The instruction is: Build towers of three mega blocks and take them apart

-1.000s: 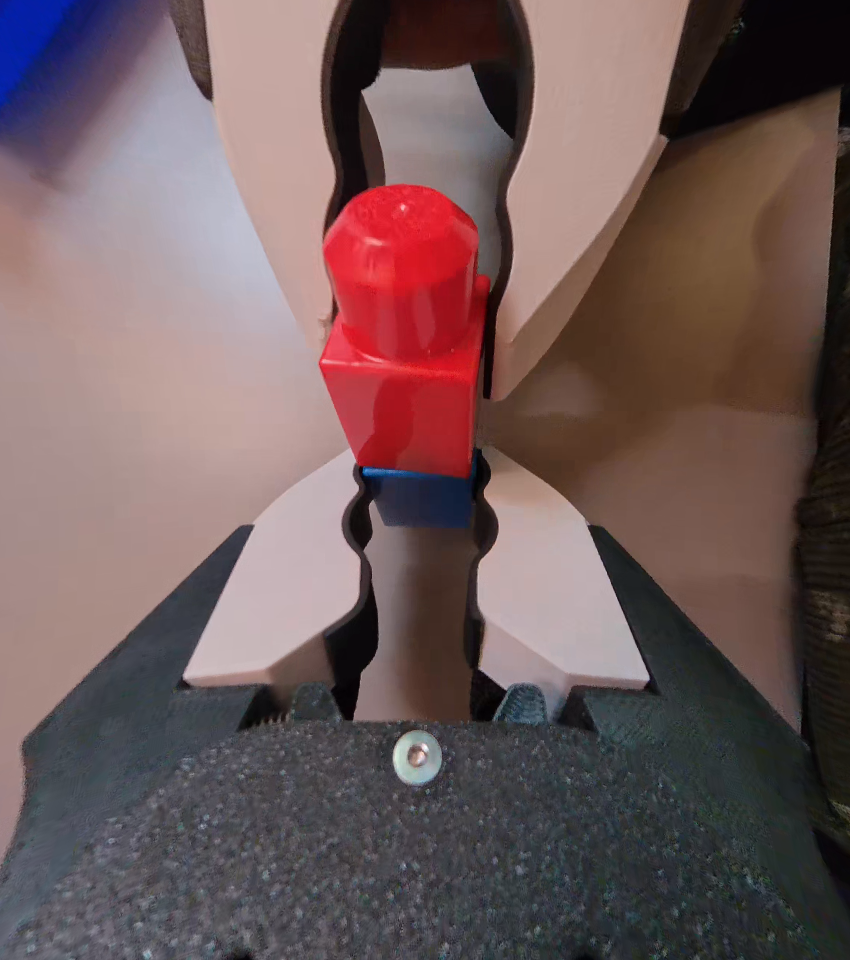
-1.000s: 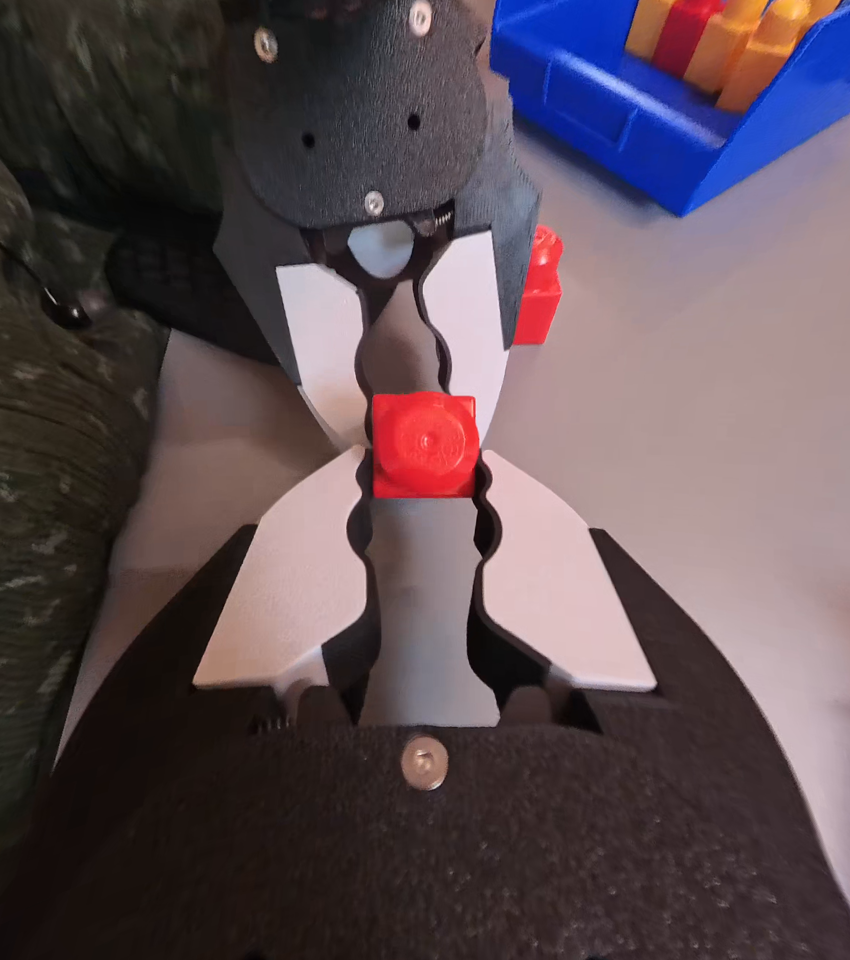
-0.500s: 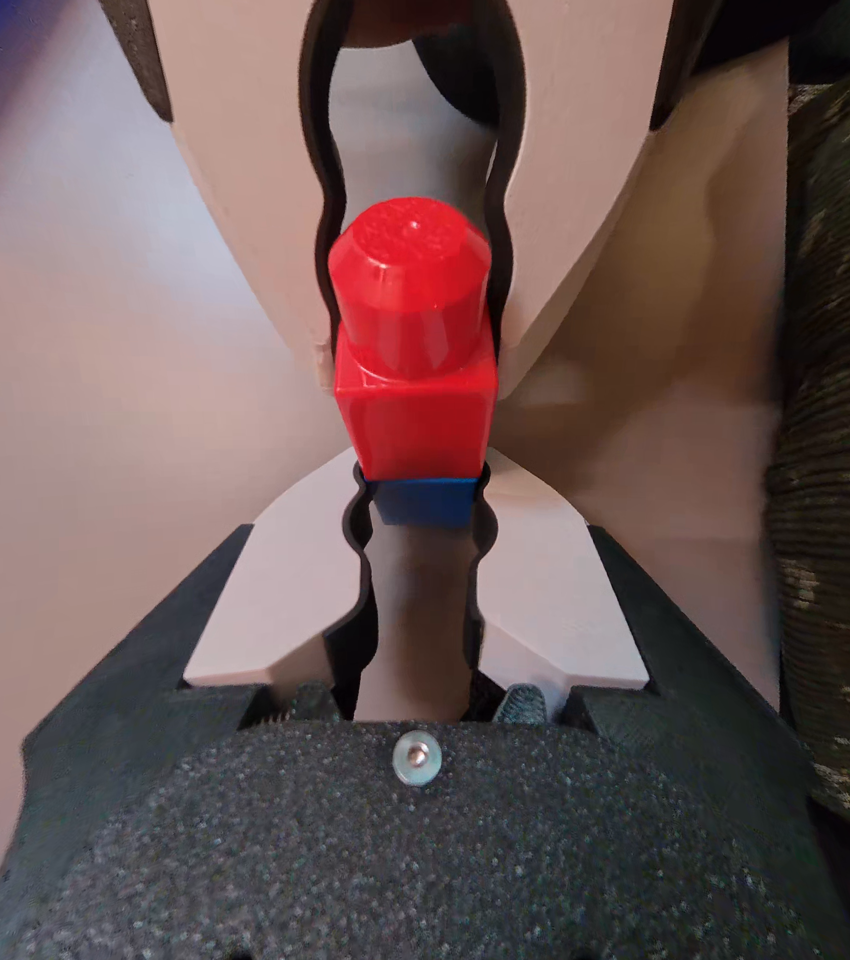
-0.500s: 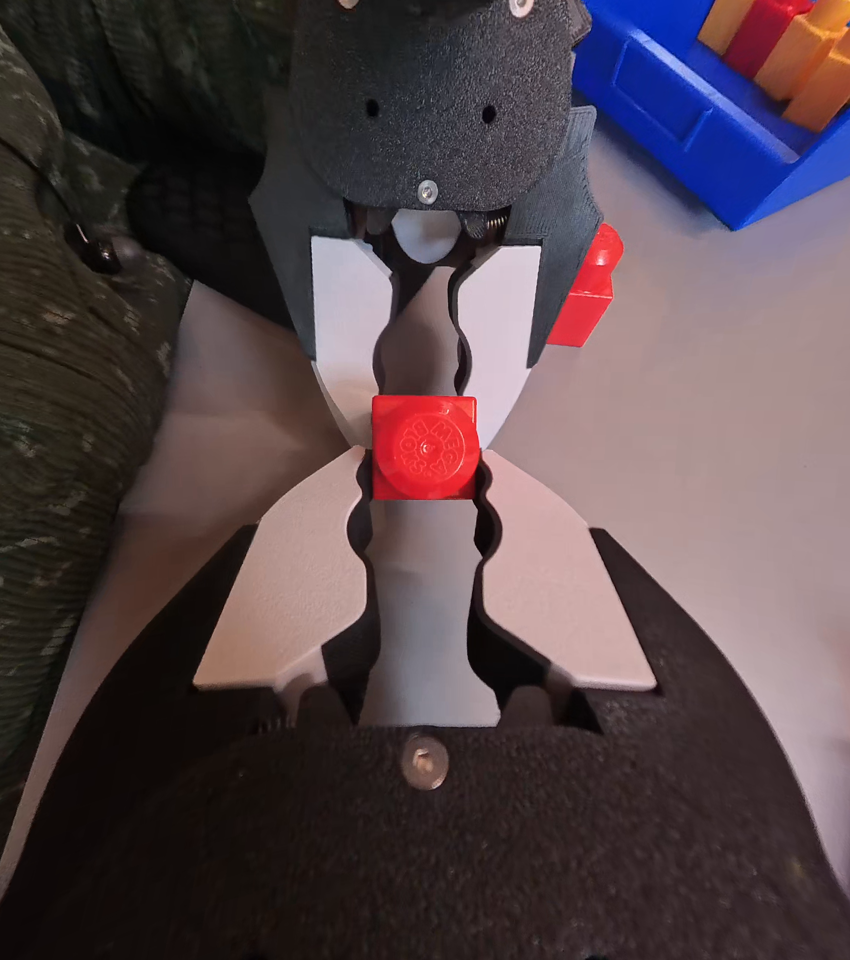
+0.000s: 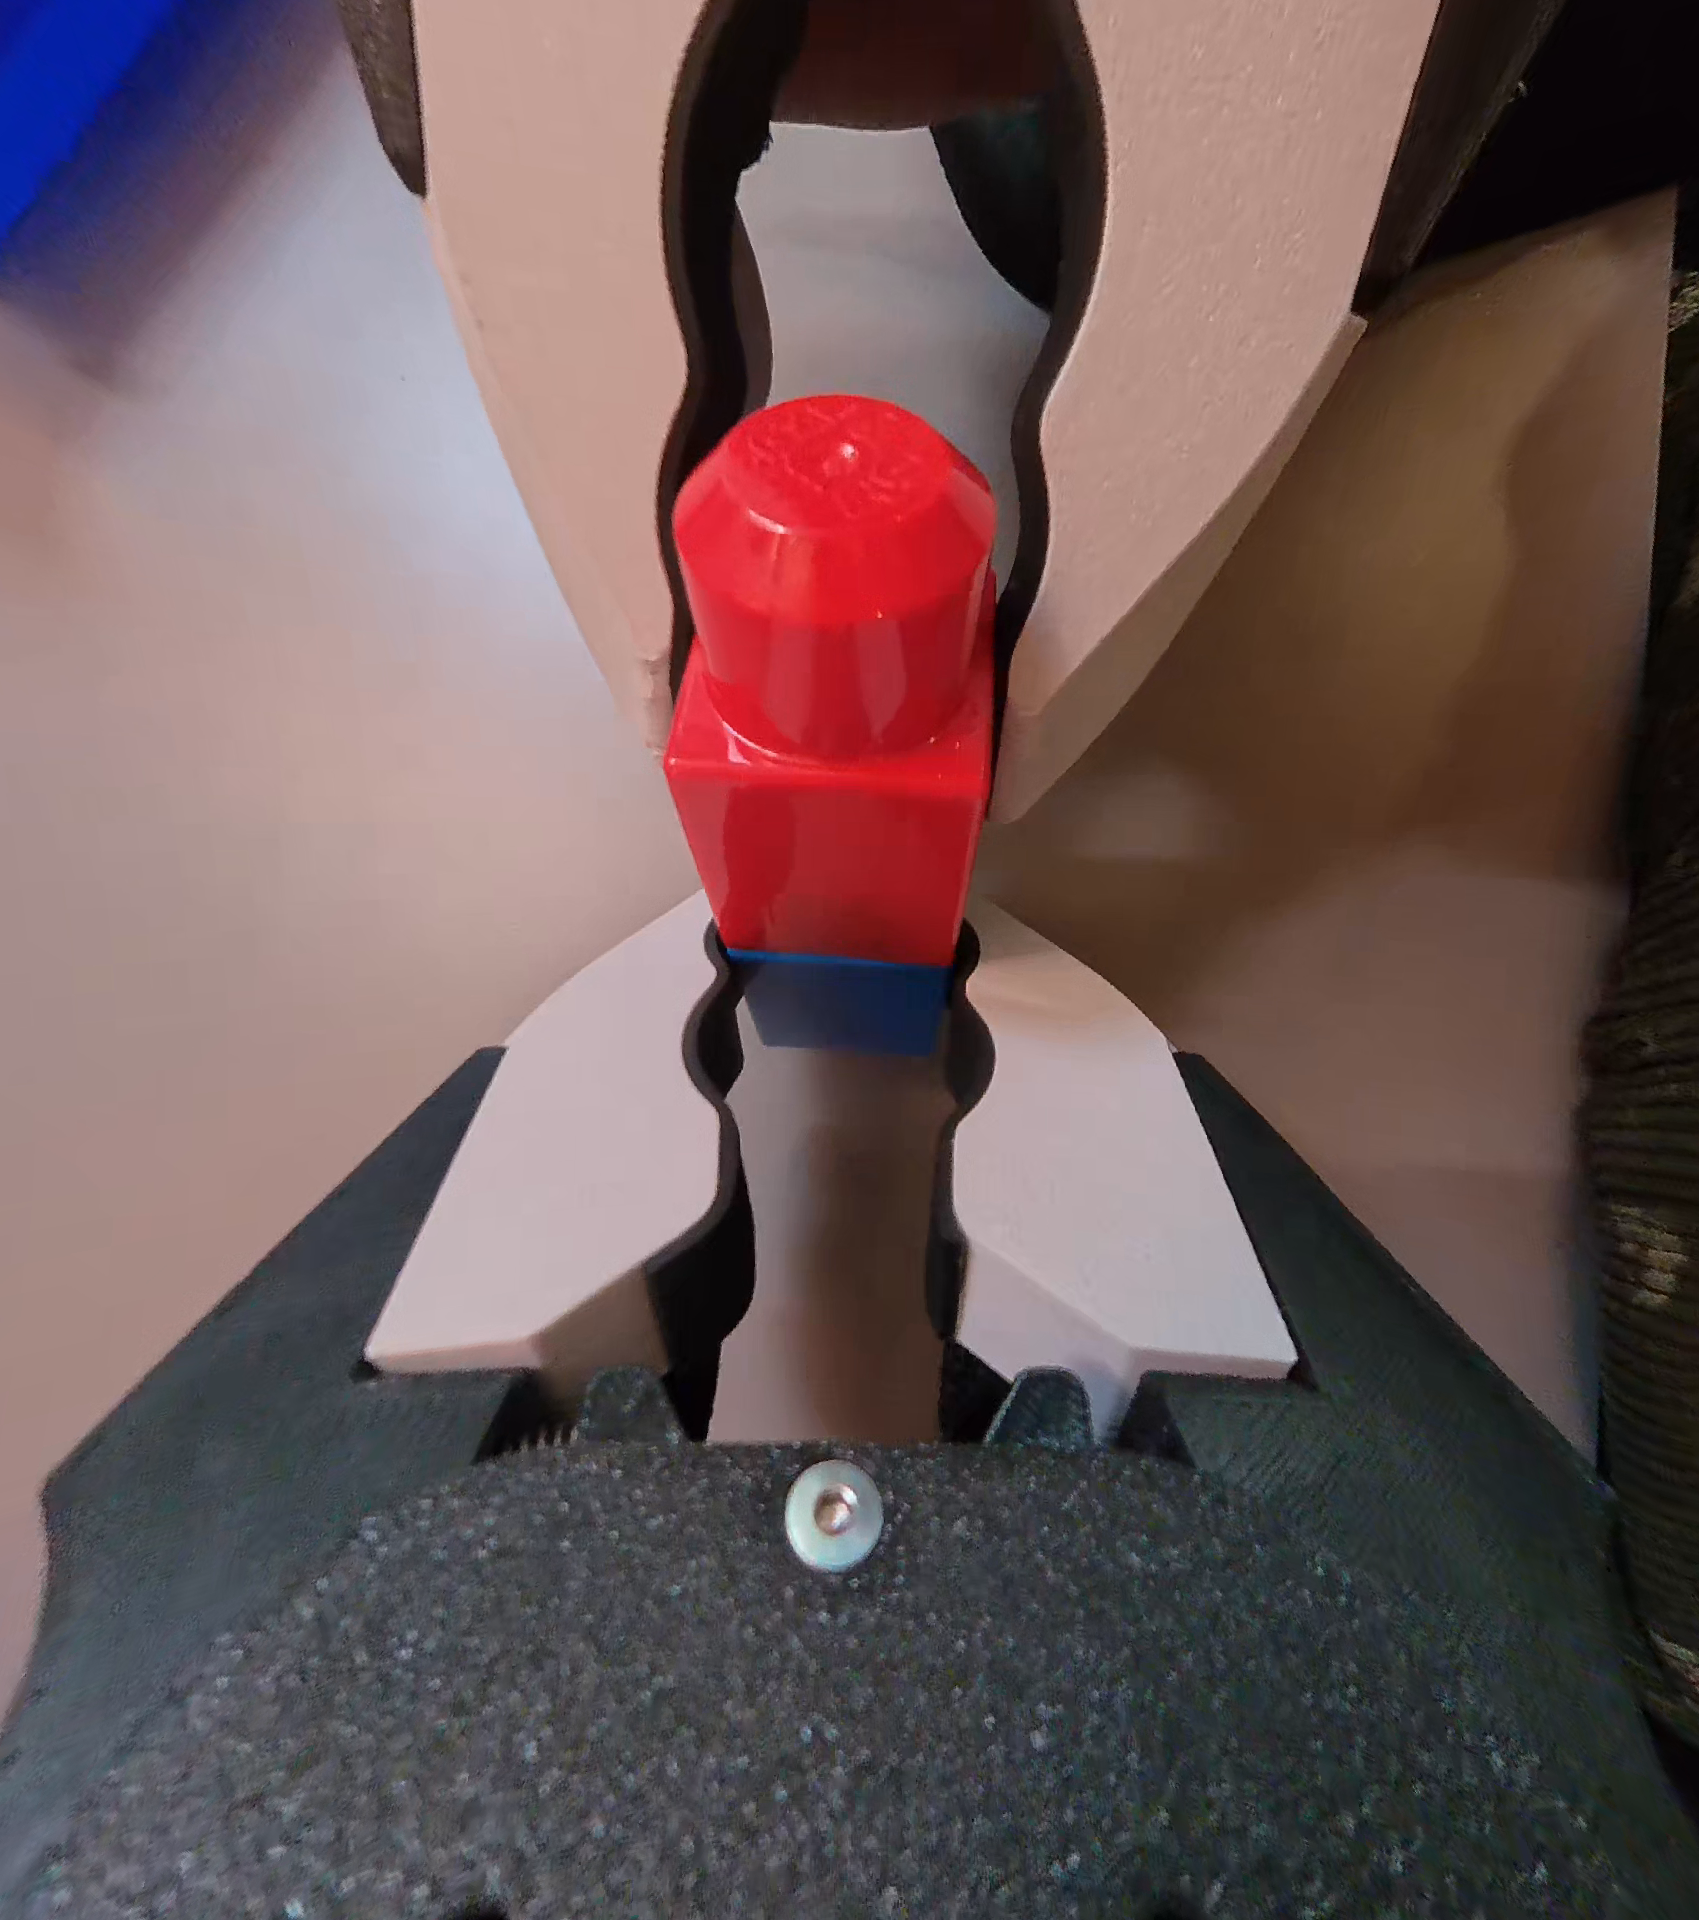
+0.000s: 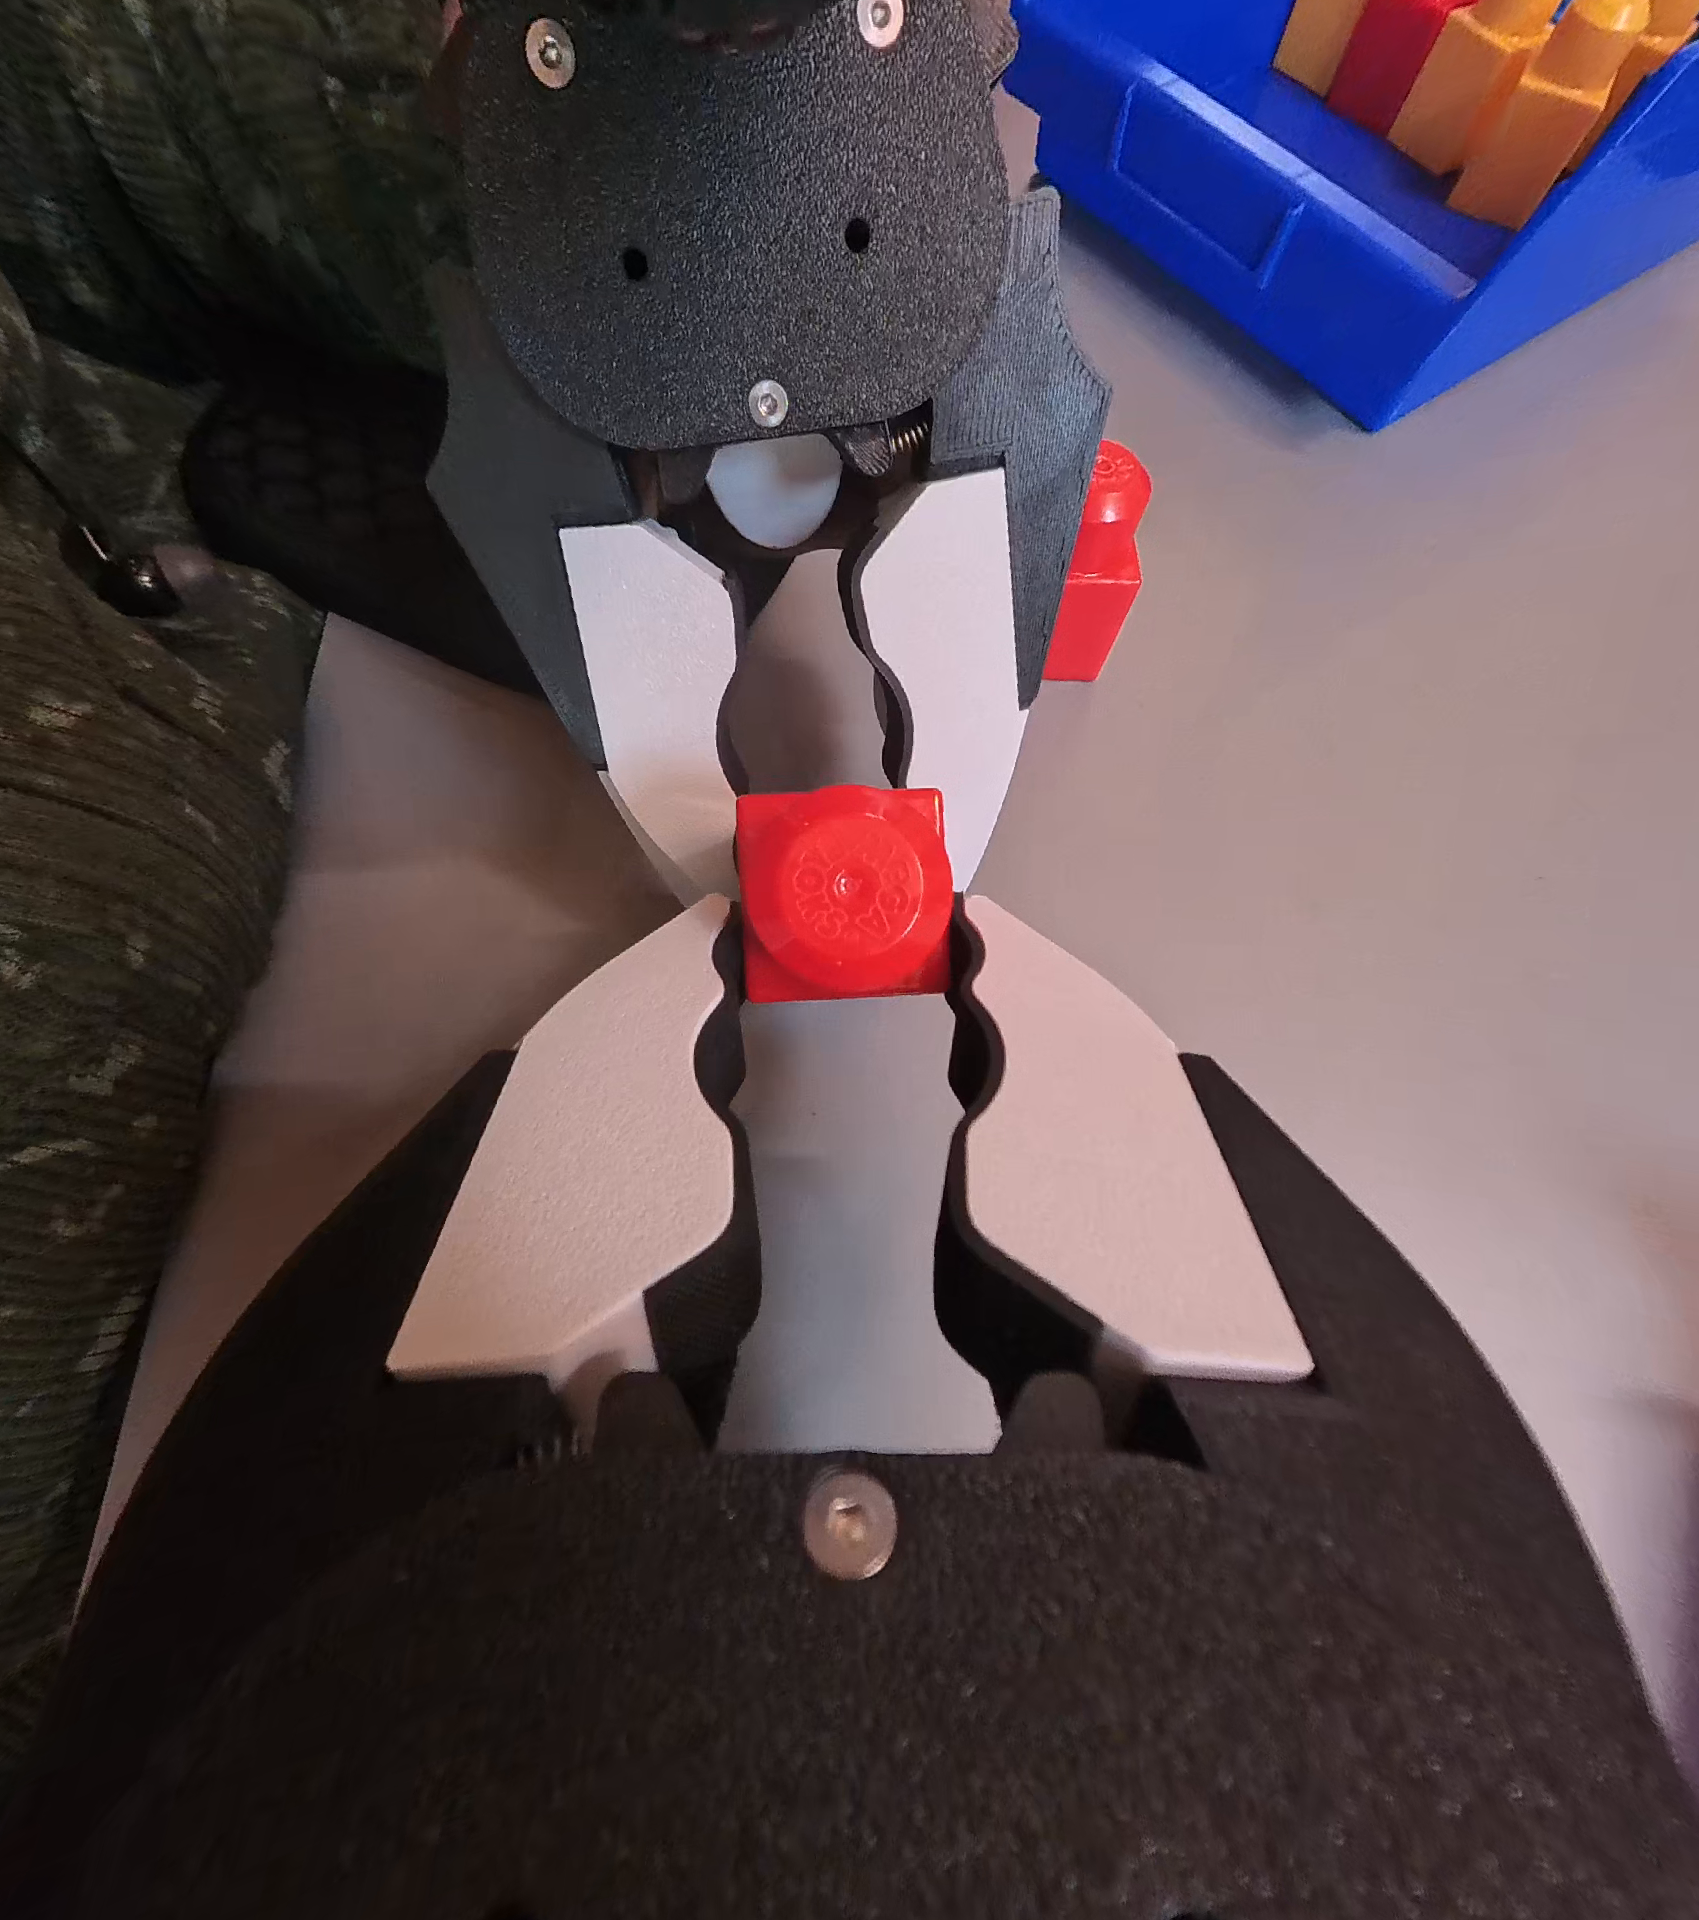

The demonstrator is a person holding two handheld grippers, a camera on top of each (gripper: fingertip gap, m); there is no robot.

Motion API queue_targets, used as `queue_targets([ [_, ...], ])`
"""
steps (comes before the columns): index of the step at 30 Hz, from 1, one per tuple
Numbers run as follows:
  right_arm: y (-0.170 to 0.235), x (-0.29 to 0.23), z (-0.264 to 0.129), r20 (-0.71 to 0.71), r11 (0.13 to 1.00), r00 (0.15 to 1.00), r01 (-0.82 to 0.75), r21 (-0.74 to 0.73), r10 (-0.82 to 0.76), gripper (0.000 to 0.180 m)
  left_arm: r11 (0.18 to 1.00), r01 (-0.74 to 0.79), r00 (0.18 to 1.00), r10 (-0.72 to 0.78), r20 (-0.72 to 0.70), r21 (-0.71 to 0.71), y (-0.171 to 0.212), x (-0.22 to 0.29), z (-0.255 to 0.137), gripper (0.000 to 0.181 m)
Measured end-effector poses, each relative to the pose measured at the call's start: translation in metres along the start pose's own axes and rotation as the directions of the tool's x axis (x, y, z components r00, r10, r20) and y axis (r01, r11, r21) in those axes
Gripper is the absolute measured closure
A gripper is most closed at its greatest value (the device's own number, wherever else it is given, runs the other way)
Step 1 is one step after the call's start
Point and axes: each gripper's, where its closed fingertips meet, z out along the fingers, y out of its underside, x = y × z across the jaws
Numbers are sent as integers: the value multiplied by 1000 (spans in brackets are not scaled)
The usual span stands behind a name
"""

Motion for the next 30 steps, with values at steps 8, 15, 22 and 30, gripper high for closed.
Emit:
queue_targets([
  [8,-18,-8,-8,74,989,997,8,148,-19,143,993,-7,996,17,-88,115,-11,9,-10,145],
  [15,-16,-13,-7,78,992,996,31,120,-40,143,995,-24,995,33,-91,101,-10,13,-8,145],
  [22,-30,2,-16,12,972,1000,-2,233,-1,137,972,33,999,-23,-48,234,-24,-3,-18,144],
  [30,-42,12,-24,23,929,997,-73,362,69,123,907,42,997,-10,-80,418,-41,-7,-38,144],
])
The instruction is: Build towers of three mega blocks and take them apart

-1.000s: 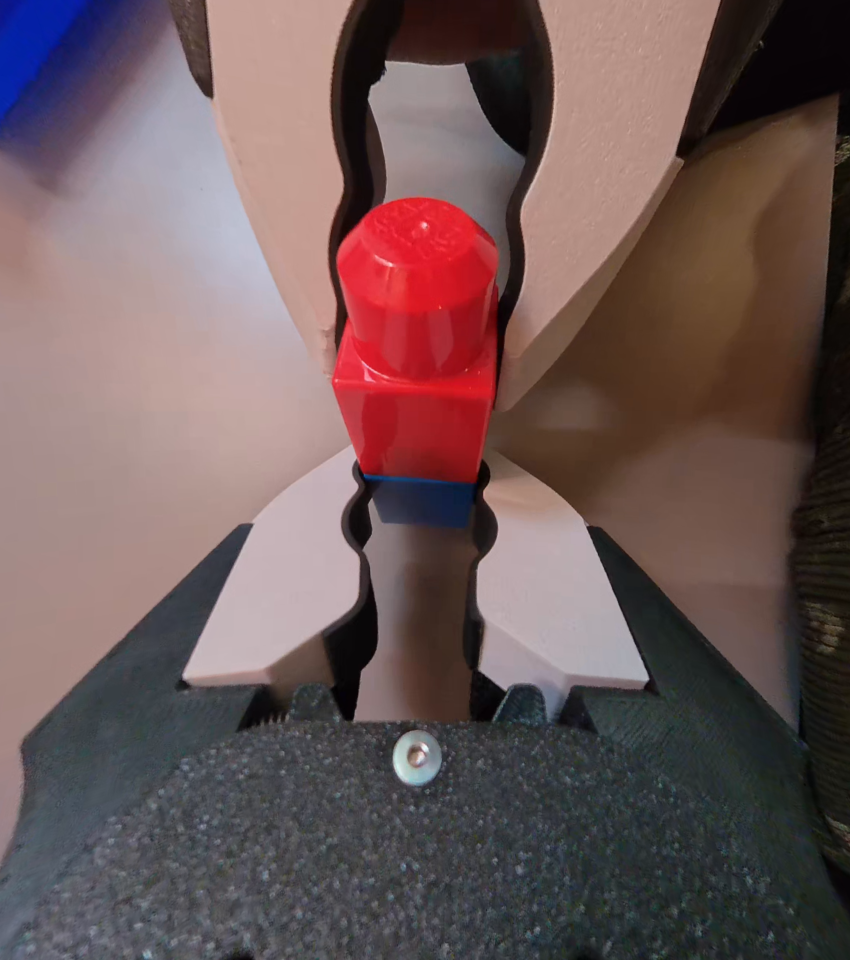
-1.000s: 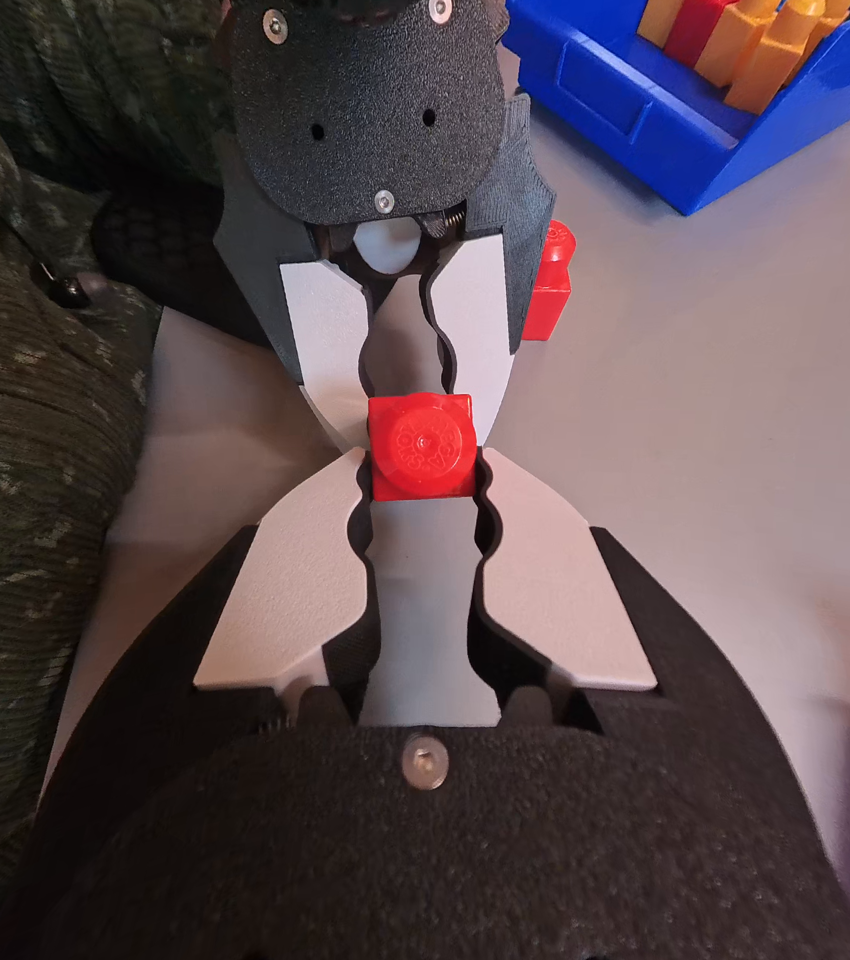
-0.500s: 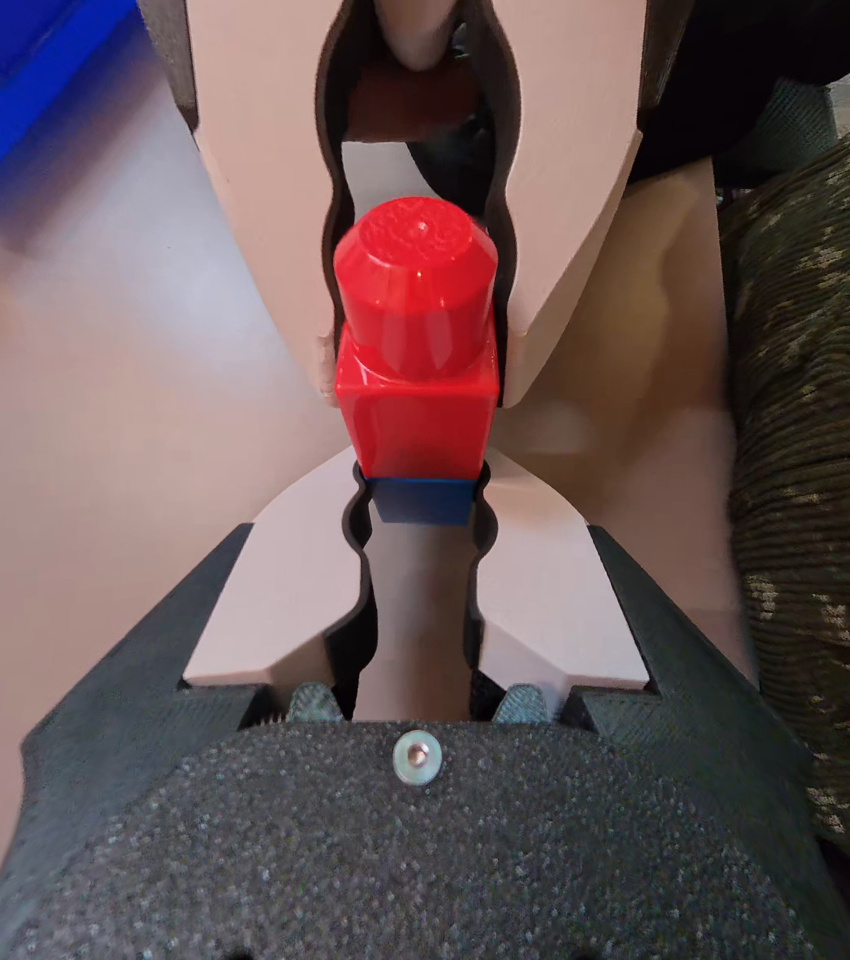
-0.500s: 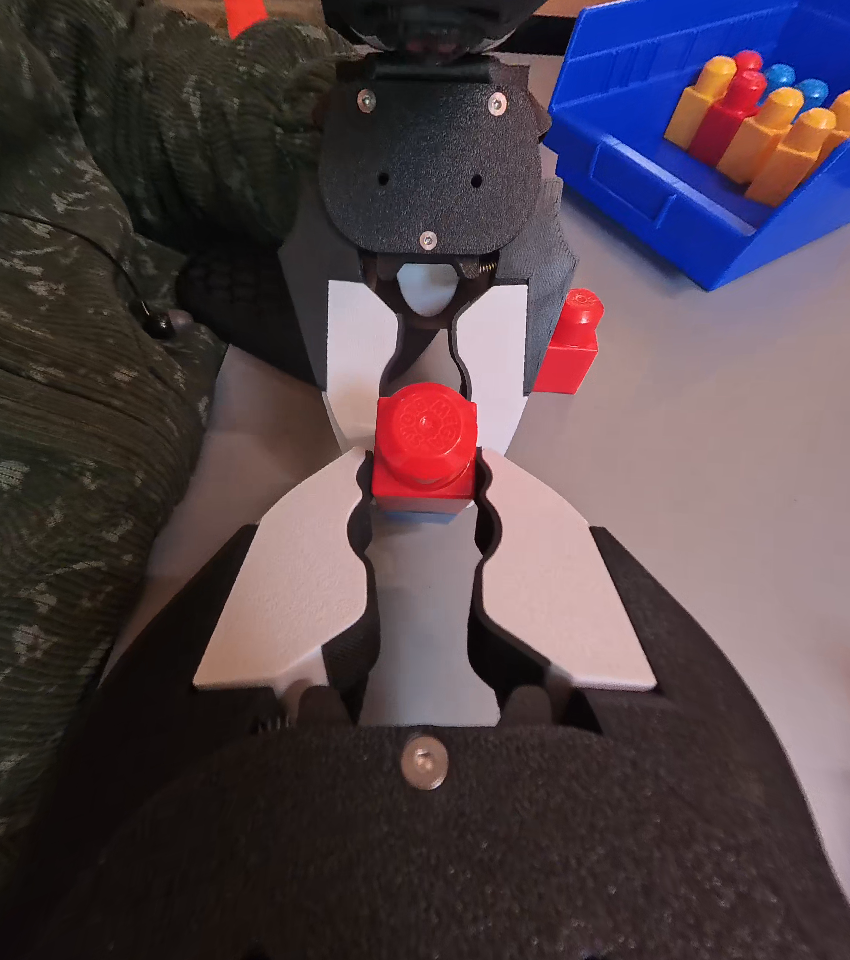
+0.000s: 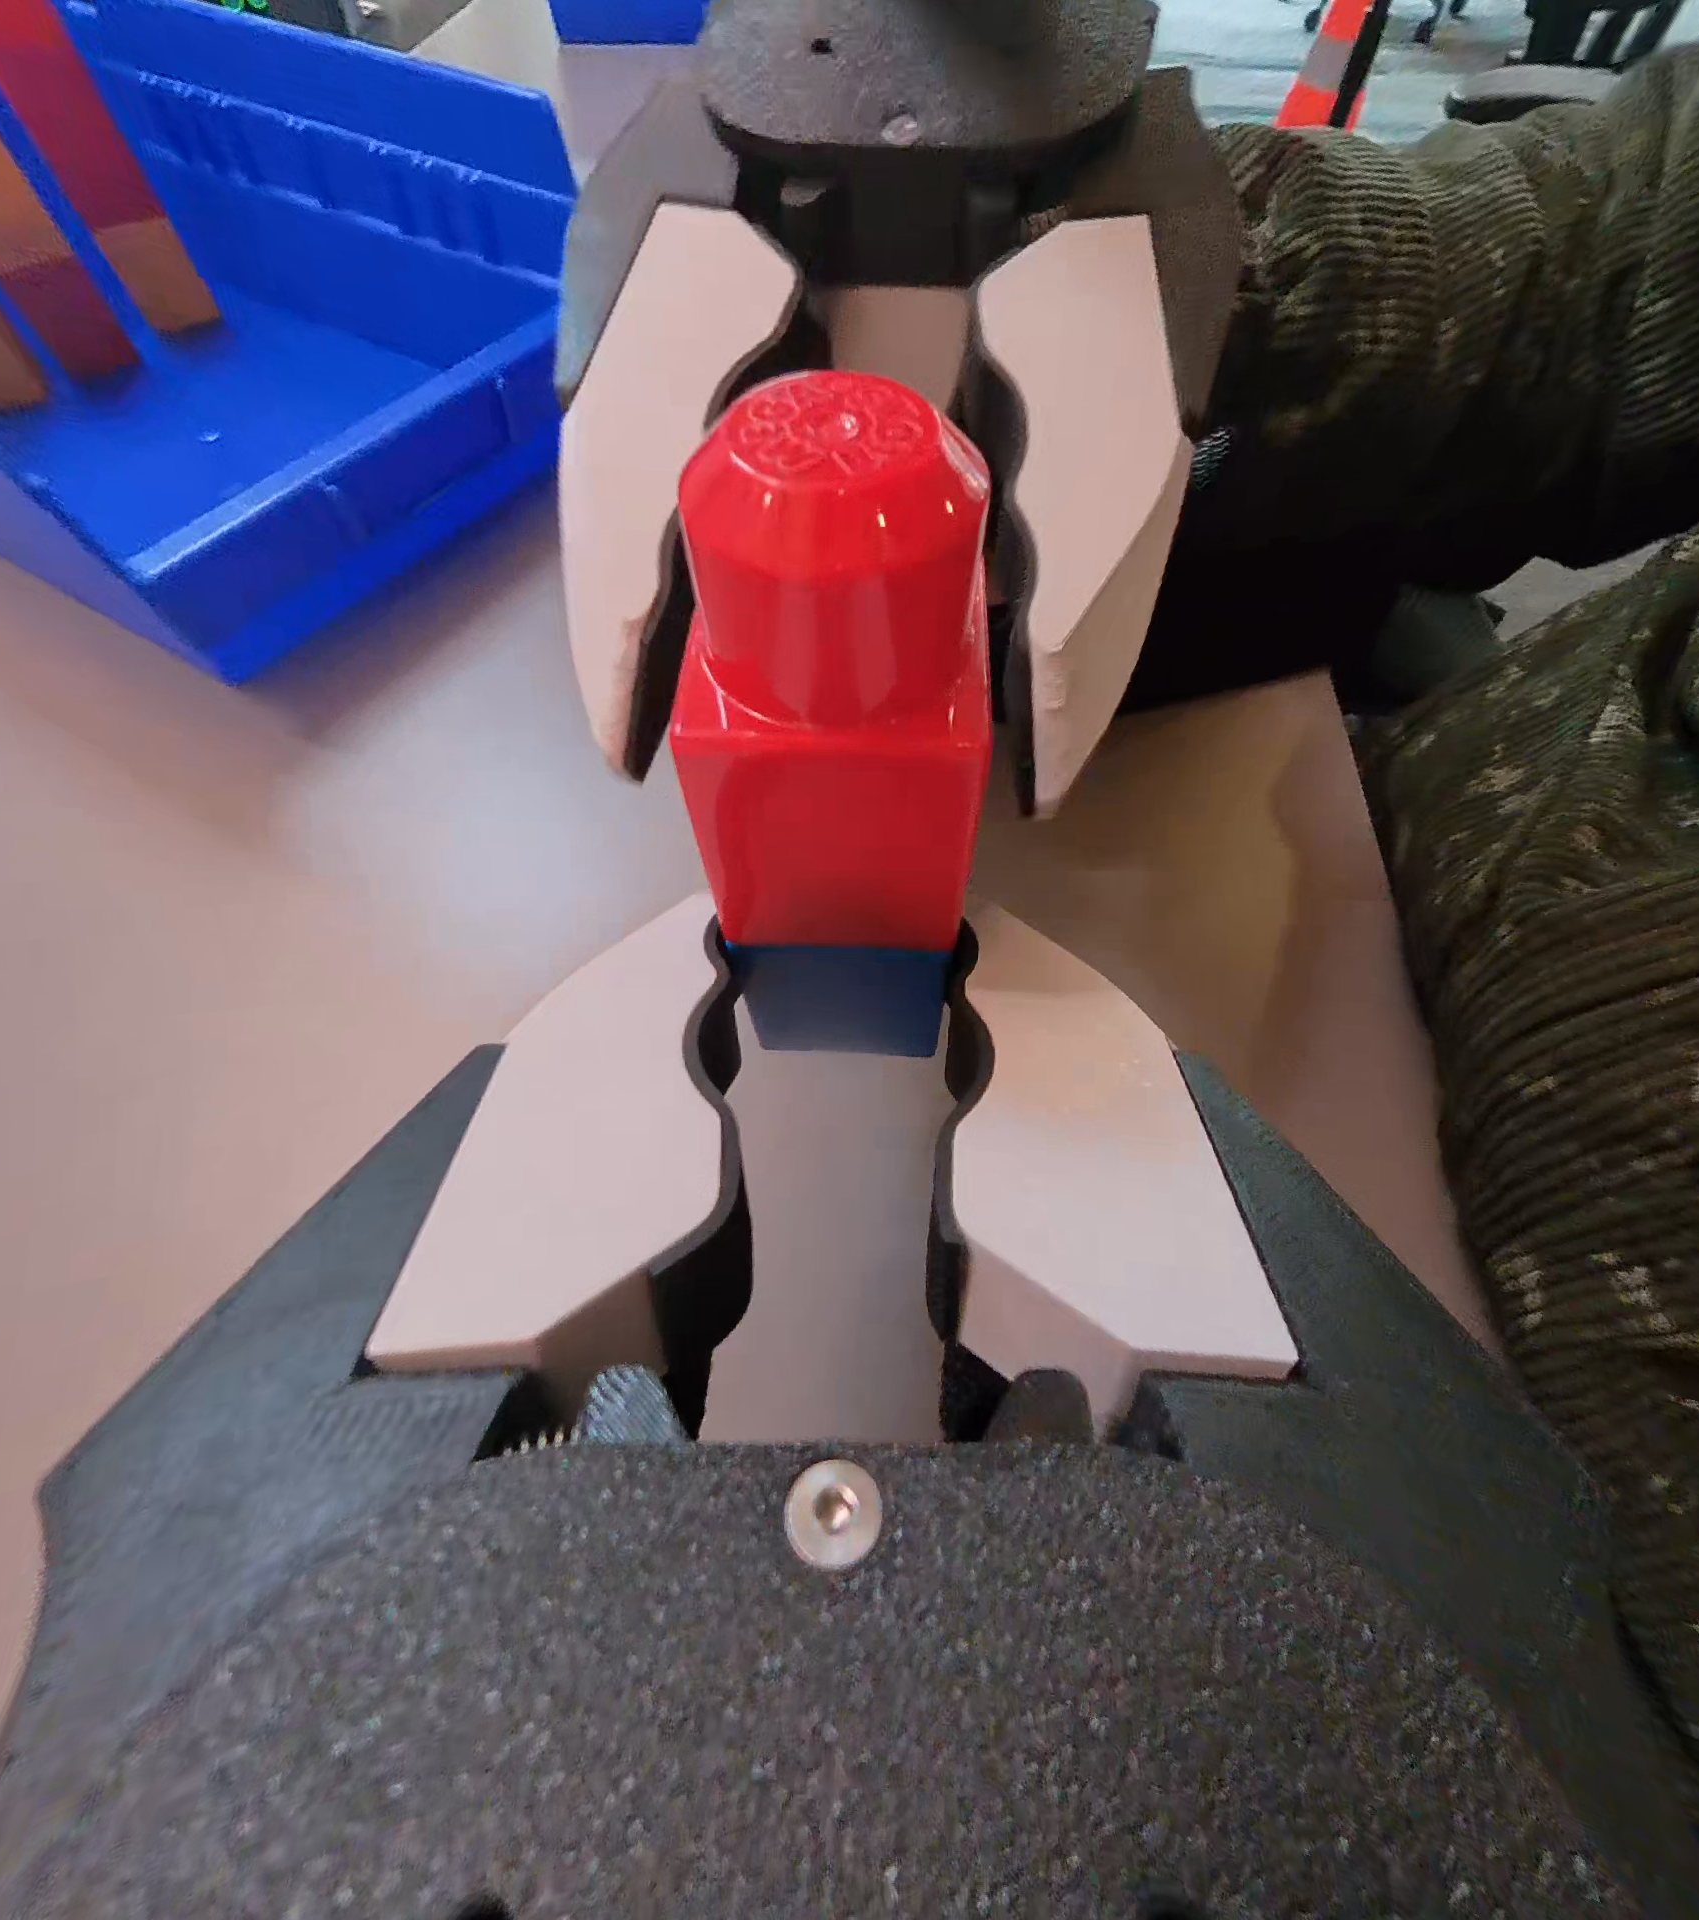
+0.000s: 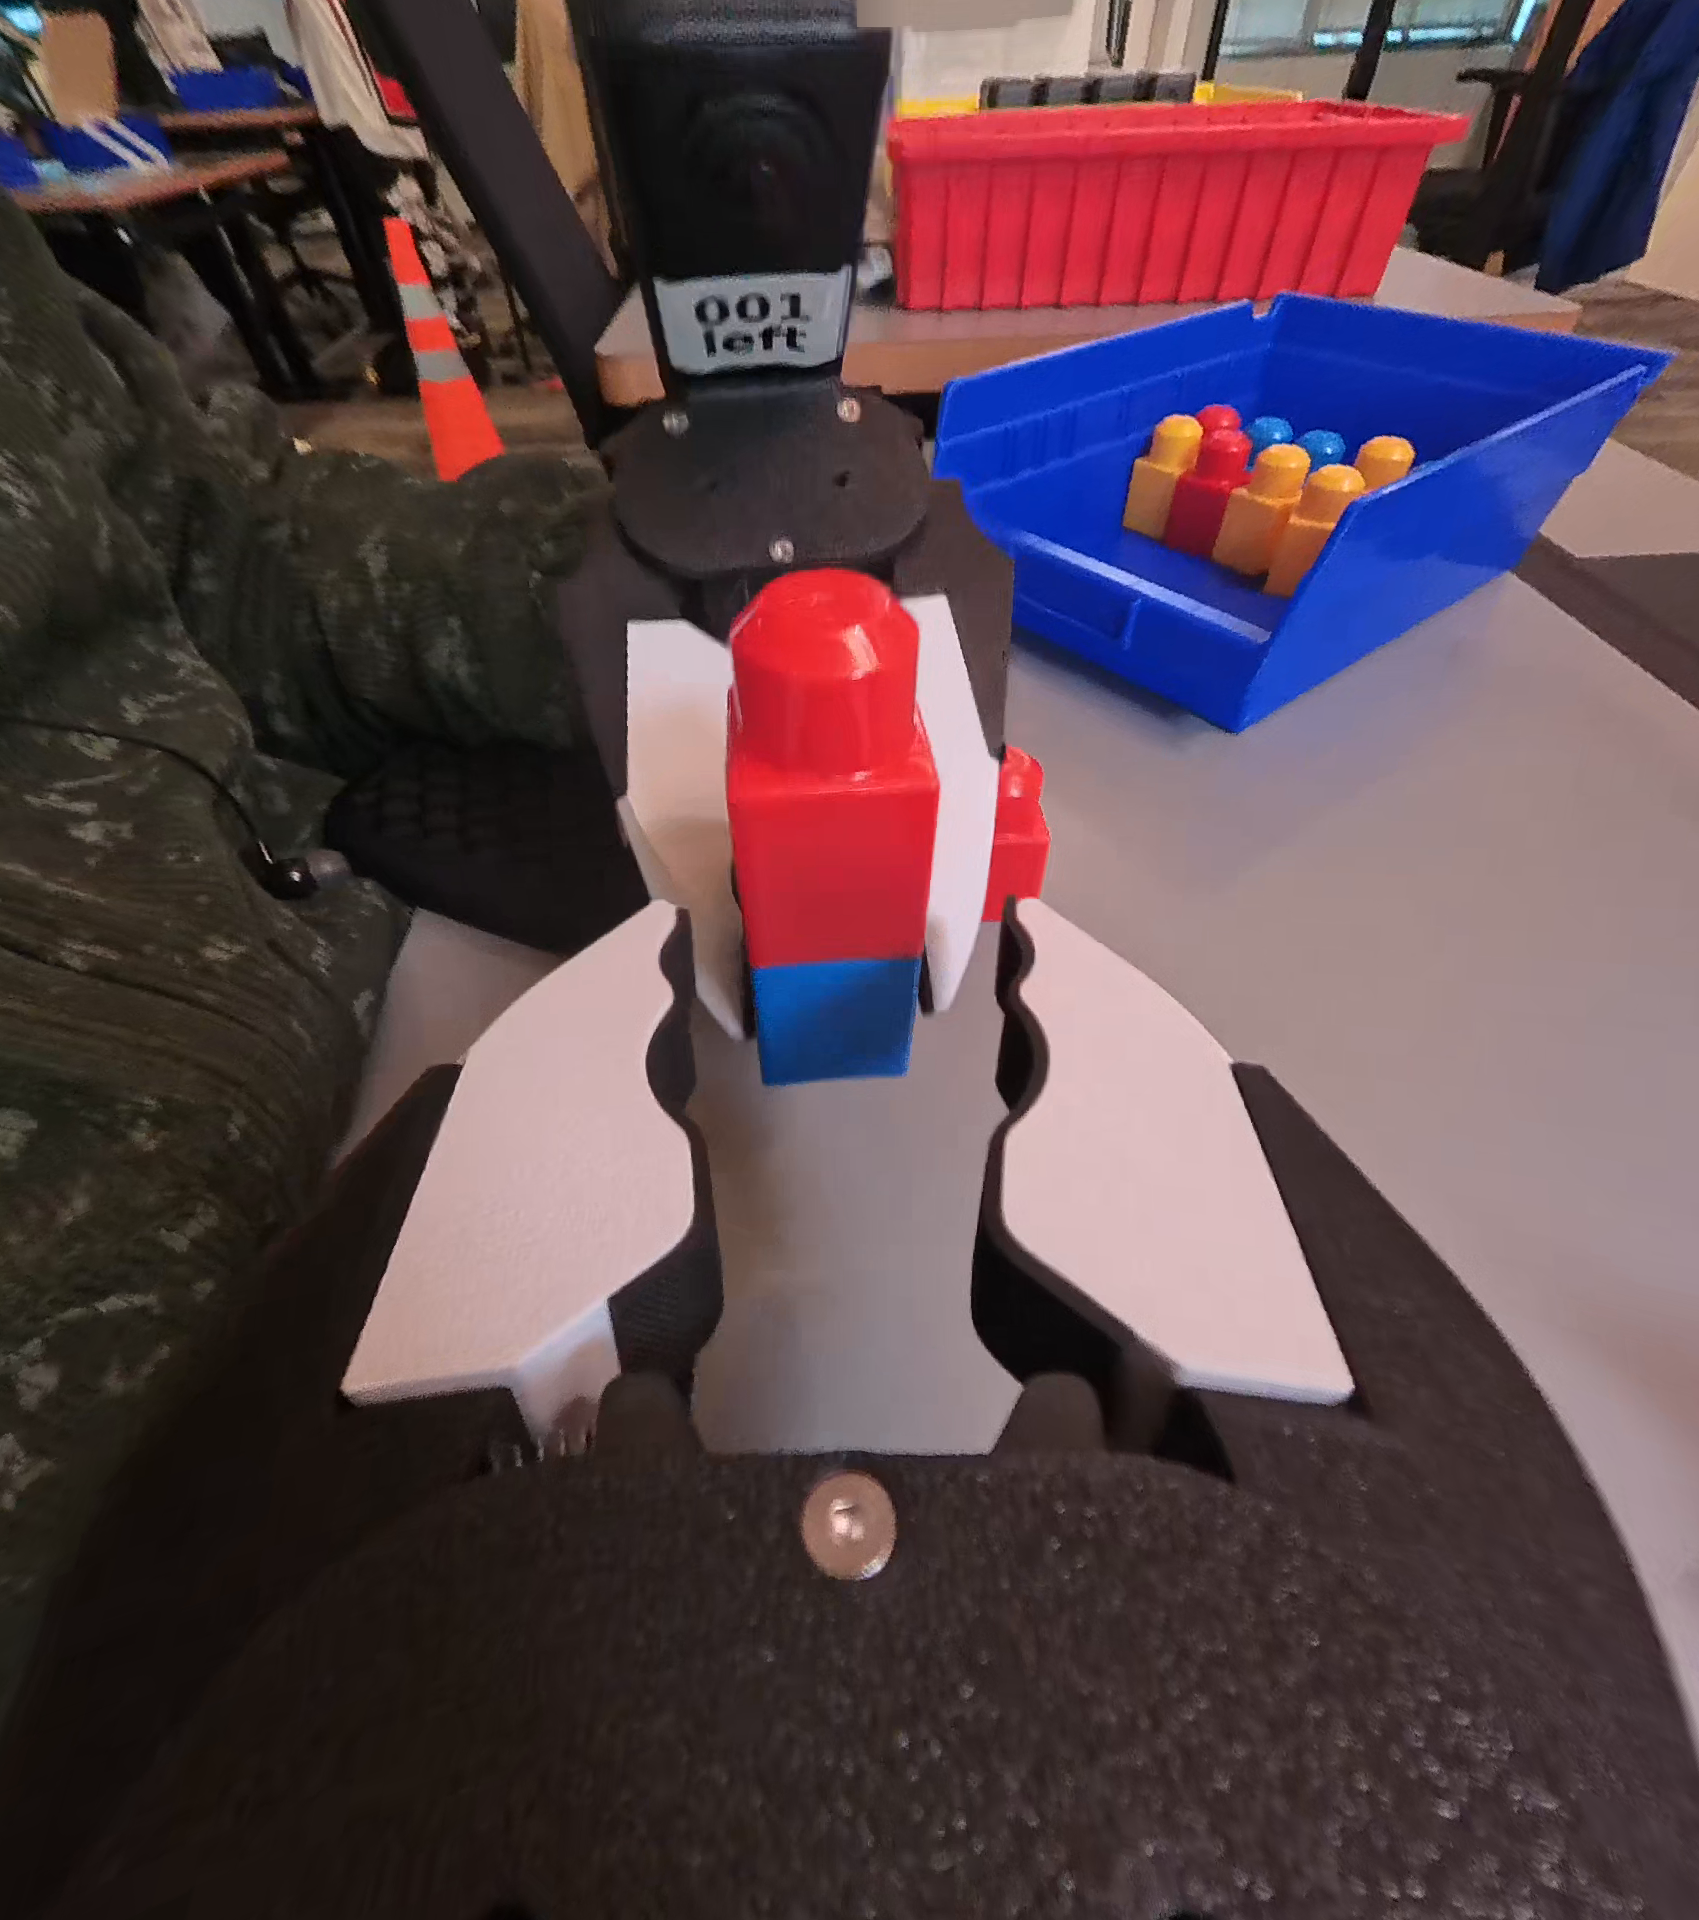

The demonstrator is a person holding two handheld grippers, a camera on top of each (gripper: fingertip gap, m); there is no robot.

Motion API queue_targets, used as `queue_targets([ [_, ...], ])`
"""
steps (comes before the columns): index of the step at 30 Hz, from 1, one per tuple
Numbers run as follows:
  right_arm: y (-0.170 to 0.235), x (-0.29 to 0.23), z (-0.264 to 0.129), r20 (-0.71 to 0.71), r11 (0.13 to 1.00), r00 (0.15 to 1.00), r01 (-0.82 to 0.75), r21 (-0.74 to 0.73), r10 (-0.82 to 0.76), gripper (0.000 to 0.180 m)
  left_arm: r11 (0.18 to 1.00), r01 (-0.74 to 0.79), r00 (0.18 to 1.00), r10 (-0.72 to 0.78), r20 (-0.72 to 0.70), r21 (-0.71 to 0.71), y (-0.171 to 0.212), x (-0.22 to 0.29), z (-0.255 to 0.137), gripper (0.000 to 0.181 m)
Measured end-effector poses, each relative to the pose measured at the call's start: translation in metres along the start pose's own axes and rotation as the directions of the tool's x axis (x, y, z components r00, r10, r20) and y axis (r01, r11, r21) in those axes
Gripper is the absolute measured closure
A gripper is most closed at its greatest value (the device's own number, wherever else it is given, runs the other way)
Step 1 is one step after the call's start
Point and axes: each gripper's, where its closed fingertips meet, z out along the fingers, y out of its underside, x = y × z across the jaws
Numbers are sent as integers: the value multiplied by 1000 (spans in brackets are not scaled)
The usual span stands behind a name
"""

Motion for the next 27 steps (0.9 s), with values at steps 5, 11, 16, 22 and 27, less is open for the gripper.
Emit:
queue_targets([
  [5,3,-11,7,41,1000,999,16,-22,-16,143,999,9,1000,-7,-28,52,-7,8,6,144],
  [11,-17,2,-12,-32,998,999,9,59,-7,143,982,12,994,-34,109,191,-32,-21,-31,130],
  [16,-17,23,-24,-105,996,993,-36,83,45,143,986,-41,920,-25,392,159,-24,-77,-105,131],
  [22,-10,30,-23,-125,995,989,-68,70,76,143,982,148,964,-117,239,-116,73,-86,-97,117],
  [27,-8,32,-25,-123,995,989,-76,68,84,143,941,80,982,-17,190,-330,111,-77,-63,143],
])
